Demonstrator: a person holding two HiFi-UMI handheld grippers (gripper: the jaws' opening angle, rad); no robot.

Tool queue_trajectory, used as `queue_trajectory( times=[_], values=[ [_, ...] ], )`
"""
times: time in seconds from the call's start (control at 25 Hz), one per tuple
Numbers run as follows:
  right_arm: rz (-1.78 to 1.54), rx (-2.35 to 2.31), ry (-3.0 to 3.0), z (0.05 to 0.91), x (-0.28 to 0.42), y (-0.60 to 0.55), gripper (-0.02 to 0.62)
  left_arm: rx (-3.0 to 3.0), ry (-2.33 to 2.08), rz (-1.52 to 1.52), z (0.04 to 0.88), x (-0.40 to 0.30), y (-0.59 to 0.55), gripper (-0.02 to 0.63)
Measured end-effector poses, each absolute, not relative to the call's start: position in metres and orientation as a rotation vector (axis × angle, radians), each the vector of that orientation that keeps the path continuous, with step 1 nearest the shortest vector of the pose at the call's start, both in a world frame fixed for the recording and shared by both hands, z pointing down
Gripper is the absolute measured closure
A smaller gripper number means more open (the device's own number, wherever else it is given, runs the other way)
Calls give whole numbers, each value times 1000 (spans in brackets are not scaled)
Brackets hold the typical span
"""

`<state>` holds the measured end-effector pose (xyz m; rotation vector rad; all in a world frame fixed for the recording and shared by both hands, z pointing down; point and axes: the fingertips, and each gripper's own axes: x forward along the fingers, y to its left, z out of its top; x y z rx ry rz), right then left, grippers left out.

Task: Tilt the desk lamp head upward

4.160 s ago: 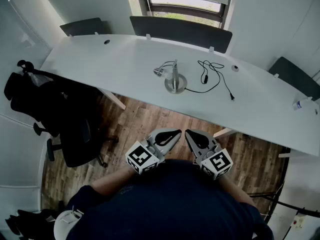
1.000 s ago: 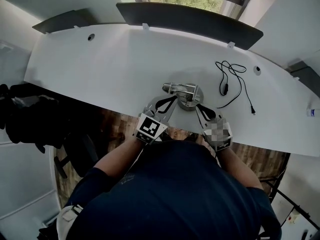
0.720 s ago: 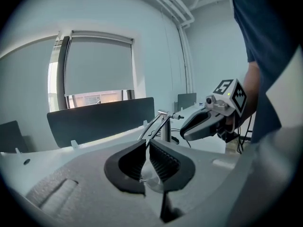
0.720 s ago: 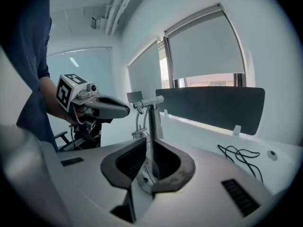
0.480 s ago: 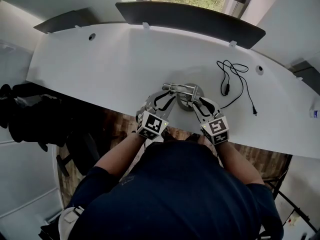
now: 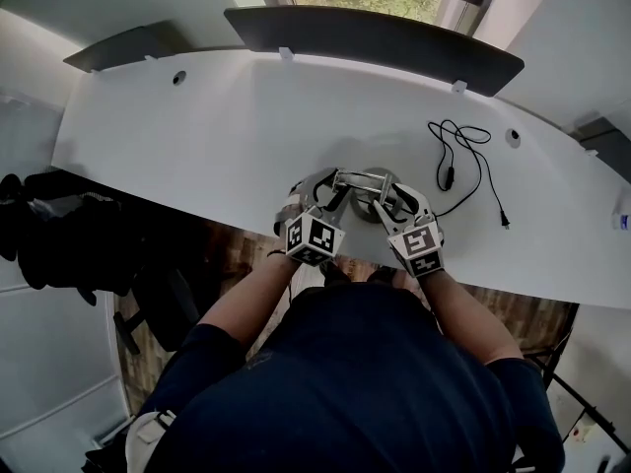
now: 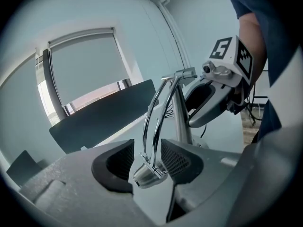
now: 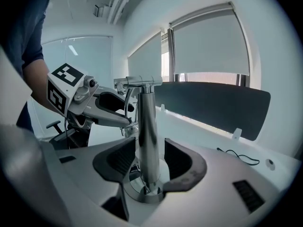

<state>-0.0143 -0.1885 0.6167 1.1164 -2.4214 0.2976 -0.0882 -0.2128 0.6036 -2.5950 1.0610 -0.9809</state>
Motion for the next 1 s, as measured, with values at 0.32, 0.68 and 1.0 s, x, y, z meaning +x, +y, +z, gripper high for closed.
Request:
queue_trajectory(
  times=[0.32, 0.68, 1.0],
  values=[
    [300, 1124, -2392, 626, -29, -200, 408, -2541, 1078, -979, 611, -77, -232, 446],
    [311, 1145, -2366, 634, -31, -205, 426, -2491, 1084, -1012, 620, -69, -241, 527],
    [346, 1150, -2359, 636, -29, -206, 430, -2433, 1030, -1119, 622, -69, -241, 529]
  ],
)
